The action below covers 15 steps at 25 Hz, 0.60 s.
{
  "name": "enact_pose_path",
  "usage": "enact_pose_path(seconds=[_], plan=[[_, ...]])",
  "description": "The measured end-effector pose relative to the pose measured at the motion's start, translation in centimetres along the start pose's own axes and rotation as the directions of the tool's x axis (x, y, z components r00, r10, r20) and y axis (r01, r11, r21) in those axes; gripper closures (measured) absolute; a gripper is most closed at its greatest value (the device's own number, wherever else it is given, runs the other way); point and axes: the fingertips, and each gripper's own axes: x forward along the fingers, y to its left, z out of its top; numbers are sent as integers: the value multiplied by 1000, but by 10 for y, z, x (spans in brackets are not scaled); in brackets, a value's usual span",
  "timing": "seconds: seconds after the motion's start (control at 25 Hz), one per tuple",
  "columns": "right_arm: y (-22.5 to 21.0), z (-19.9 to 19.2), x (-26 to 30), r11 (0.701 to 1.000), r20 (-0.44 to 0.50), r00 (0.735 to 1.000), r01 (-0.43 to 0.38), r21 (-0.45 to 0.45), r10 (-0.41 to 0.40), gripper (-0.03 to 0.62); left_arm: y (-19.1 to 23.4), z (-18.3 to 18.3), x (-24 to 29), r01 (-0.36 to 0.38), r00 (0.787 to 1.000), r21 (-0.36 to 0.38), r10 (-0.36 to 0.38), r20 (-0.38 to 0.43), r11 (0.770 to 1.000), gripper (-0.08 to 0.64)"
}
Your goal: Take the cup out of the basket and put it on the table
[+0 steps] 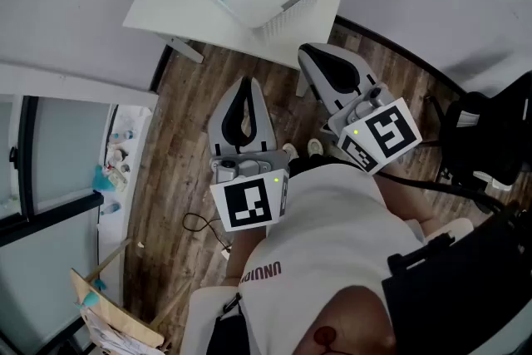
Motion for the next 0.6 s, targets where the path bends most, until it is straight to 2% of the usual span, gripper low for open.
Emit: enact_pose_path(seconds=[0.6], plan=[[5,-3,8,1000,-3,1000,9,8,-9,572,12,-3,-8,-7,1000,-15,7,-9,1000,548]])
